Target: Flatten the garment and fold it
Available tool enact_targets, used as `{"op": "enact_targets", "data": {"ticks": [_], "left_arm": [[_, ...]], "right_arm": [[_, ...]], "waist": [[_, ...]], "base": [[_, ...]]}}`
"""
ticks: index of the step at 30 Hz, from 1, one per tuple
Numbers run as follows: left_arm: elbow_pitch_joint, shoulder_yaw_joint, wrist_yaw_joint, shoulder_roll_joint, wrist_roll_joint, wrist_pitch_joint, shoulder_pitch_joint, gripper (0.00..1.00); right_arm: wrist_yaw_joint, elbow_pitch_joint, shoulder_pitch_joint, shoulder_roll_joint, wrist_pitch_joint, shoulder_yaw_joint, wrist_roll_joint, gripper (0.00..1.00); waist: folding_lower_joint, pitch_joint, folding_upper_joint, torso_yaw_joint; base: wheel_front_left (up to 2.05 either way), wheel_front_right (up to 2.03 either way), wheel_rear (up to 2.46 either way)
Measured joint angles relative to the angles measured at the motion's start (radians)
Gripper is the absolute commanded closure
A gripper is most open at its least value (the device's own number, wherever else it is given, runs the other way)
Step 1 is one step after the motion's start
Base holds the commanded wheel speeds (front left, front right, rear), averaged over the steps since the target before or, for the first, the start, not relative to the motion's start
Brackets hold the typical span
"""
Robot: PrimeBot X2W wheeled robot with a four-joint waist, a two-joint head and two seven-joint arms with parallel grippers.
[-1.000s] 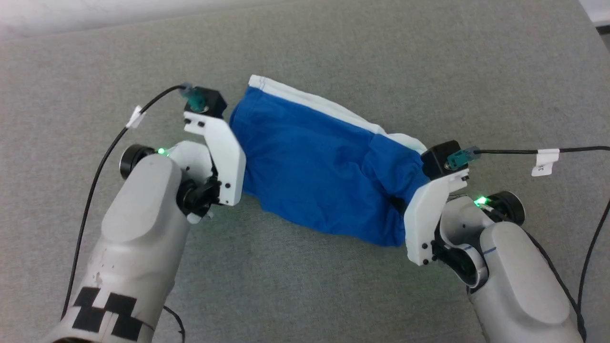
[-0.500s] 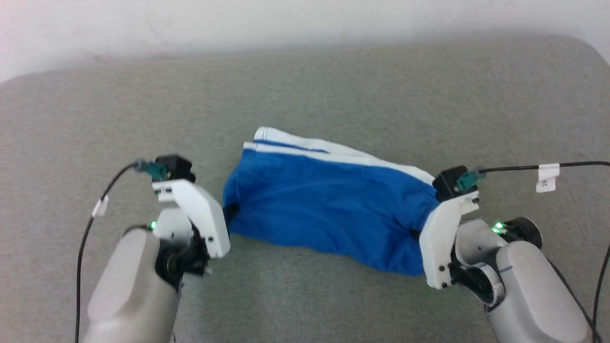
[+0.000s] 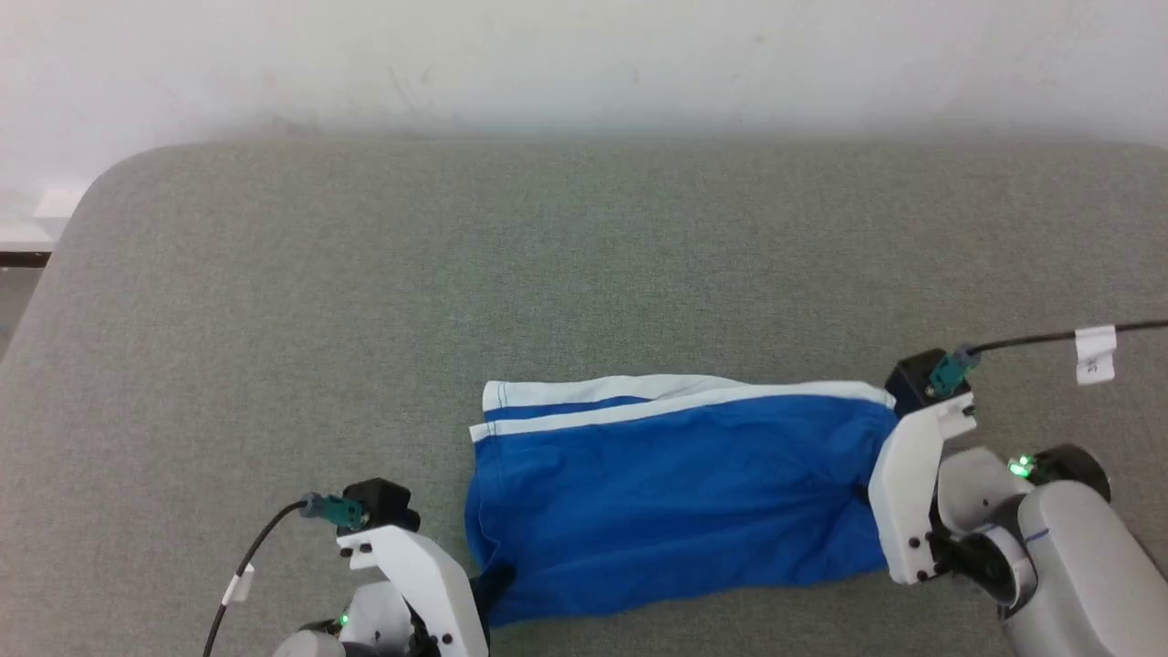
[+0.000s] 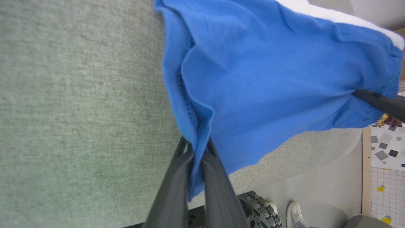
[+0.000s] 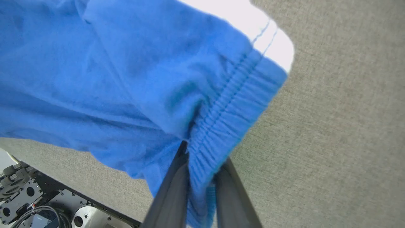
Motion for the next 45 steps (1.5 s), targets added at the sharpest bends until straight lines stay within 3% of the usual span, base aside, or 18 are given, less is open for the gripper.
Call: {"op": "enact_targets", "data": {"ticks": [1, 2, 7, 10, 14, 17, 20, 23, 27, 34, 35, 36, 37, 41, 45], "left_arm": [[-0.009, 0.001, 0.005, -0.002, -0.001, -0.001, 0.002, 0.55], [-0.020, 0.004, 0.010, -0.002, 0.000, -0.009, 0.002, 0.00], [-0.067, 0.046, 0.024, 0.004, 0.007, -0.084, 0.000, 0.00], [-0.104, 0.092, 0.021, 0.017, 0.025, -0.202, -0.002, 0.00], [-0.126, 0.142, -0.022, 0.055, 0.111, -0.447, -0.009, 0.00], [-0.128, 0.182, -0.032, 0.071, 0.198, -0.696, -0.011, 0.00], [-0.104, 0.186, -0.039, 0.091, 0.294, -0.865, -0.010, 0.00], [-0.107, 0.195, -0.039, 0.087, 0.360, -0.900, -0.011, 0.00], [-0.229, 0.253, -0.057, 0.037, 0.464, -0.901, -0.018, 0.00], [-0.265, 0.284, -0.092, -0.008, 0.530, -0.901, -0.018, 0.00], [-0.266, 0.289, -0.097, -0.011, 0.533, -0.901, -0.018, 0.00], [-0.266, 0.292, -0.100, -0.014, 0.537, -0.901, -0.017, 0.00], [-0.265, 0.296, -0.103, -0.016, 0.537, -0.901, -0.017, 0.00], [-0.264, 0.306, -0.109, -0.031, 0.543, -0.901, -0.017, 0.00], [-0.263, 0.314, -0.117, -0.039, 0.546, -0.901, -0.017, 0.00]], "right_arm": [[0.000, 0.007, 0.008, 0.006, -0.008, -0.003, -0.001, 0.00], [0.000, 0.013, 0.017, 0.013, -0.020, -0.011, 0.000, 0.00], [0.000, 0.029, 0.038, 0.053, -0.082, -0.080, -0.002, 0.00], [0.000, 0.021, 0.048, 0.090, -0.118, -0.149, -0.008, 0.00], [0.000, -0.007, 0.060, 0.126, -0.142, -0.204, -0.044, 0.00], [0.000, -0.016, 0.060, 0.134, -0.143, -0.224, -0.098, 0.00], [0.000, -0.001, 0.053, 0.143, -0.140, -0.224, -0.136, 0.00], [0.000, 0.033, 0.030, 0.156, -0.136, -0.217, -0.171, 0.00], [0.000, 0.109, -0.017, 0.163, -0.134, -0.208, -0.207, 0.00], [0.000, 0.201, -0.064, 0.161, -0.131, -0.165, -0.219, 0.00], [0.000, 0.208, -0.071, 0.160, -0.125, -0.163, -0.216, 0.13], [0.000, 0.212, -0.077, 0.159, -0.119, -0.160, -0.212, 0.66], [0.000, 0.216, -0.082, 0.158, -0.112, -0.158, -0.207, 1.00], [0.001, 0.216, -0.085, 0.150, -0.105, -0.161, -0.177, 1.00], [0.002, 0.208, -0.080, 0.102, -0.094, -0.196, -0.170, 1.00]], "waist": [[0.0000, -0.002, 0.0000, 0.001], [0.0000, -0.003, 0.0000, 0.001], [0.0001, -0.009, 0.0000, -0.004], [0.0001, -0.012, 0.0000, -0.011], [0.0001, -0.013, 0.0000, -0.019], [0.0001, -0.010, -0.0001, -0.025], [0.0001, -0.004, -0.0001, -0.024], [0.0001, 0.006, -0.0001, -0.017], [0.0002, 0.032, -0.0001, 0.004], [0.0002, 0.062, -0.0001, 0.029], [0.0002, 0.064, -0.0001, 0.031], [0.0002, 0.065, -0.0001, 0.032], [0.0002, 0.066, -0.0001, 0.032], [0.0002, 0.064, -0.0001, 0.029], [0.0002, 0.059, -0.0001, 0.023]], "base": [[0.00, 0.00, 0.00], [0.00, 0.00, 0.00], [0.00, 0.00, 0.00], [0.00, 0.00, 0.00], [0.00, 0.00, 0.00], [0.00, 0.00, 0.00], [0.00, 0.00, 0.00], [0.00, 0.00, 0.00], [0.00, 0.00, 0.00], [0.00, 0.00, 0.00], [0.00, 0.00, 0.00], [0.00, 0.00, 0.00], [0.00, 0.00, 0.00], [0.00, 0.00, 0.00], [0.00, 0.00, 0.00]]}}
